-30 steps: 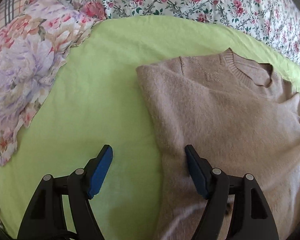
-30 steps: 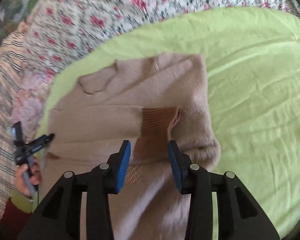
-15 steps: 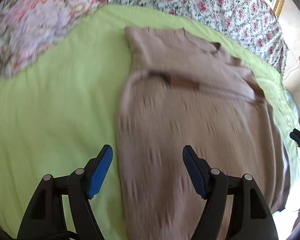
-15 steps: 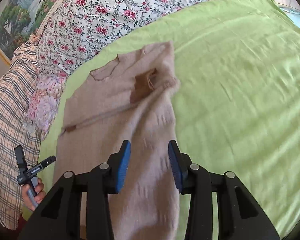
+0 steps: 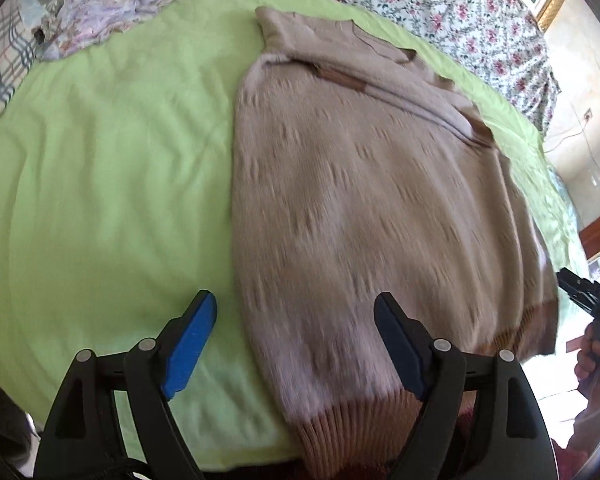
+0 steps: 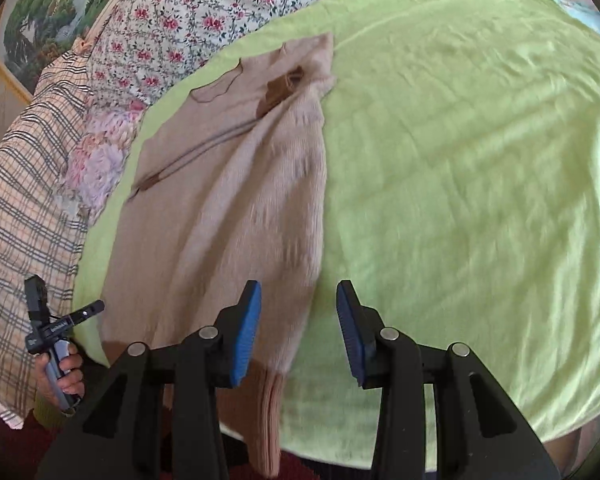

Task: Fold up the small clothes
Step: 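Grasp the brown hem with both grippers and lift it toward the collar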

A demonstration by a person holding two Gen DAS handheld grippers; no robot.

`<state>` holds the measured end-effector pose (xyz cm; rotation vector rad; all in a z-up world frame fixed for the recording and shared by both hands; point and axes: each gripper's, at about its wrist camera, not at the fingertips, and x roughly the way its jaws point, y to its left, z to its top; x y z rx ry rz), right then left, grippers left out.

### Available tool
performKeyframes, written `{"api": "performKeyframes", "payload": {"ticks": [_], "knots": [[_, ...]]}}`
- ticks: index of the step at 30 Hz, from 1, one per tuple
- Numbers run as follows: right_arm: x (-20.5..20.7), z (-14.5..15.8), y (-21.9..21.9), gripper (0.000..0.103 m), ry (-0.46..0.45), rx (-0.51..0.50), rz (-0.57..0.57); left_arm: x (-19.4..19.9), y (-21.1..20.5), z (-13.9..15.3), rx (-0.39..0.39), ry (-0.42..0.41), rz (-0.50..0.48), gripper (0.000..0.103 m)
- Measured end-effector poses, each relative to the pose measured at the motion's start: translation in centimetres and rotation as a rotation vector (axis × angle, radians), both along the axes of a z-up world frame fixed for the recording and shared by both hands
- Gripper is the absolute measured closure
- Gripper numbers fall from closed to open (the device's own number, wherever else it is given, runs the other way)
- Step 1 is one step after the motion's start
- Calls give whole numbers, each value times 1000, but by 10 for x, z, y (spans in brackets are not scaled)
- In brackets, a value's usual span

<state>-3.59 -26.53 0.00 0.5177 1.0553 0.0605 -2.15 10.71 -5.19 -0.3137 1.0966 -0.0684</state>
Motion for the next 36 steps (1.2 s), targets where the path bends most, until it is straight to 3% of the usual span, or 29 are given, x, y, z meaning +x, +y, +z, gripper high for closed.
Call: {"api": "performKeyframes", "payload": {"ticks": [7,12,14,15,16,17,20,23,26,30,34,36], "knots": [[-21,-6,7,62,35,57,63,-40,-14,-7,-68,-51,-50,14],[-29,-21,11,63,32,187,81,-49,-25,-12,-102,-58,-129,17],[-26,-26,13,63,13,228,73,-47,-30,-12,-84,-63,-142,32],[-24,-28,15,76,9,236,71,-46,-29,-11,-77,-65,-143,39],[-22,-29,16,89,15,237,71,-43,-29,-11,-75,-64,-141,62],[-22,-29,17,95,23,237,73,-41,-26,-11,-89,-56,-134,86],[-37,-15,8,95,0,219,84,-38,-16,-9,-146,-48,-119,91],[-59,4,-16,96,-29,197,75,-48,-15,0,-117,-76,-130,95],[-72,4,-31,97,-32,195,48,-50,-10,-2,-107,-68,-132,95],[-58,-17,-20,96,-26,247,80,-44,-2,-14,-133,-15,-139,90],[-55,-30,-14,91,1,271,102,-48,-2,-15,-200,4,-169,58],[-57,-32,-14,85,-11,301,117,-50,-6,-18,-211,0,-183,53]]}}
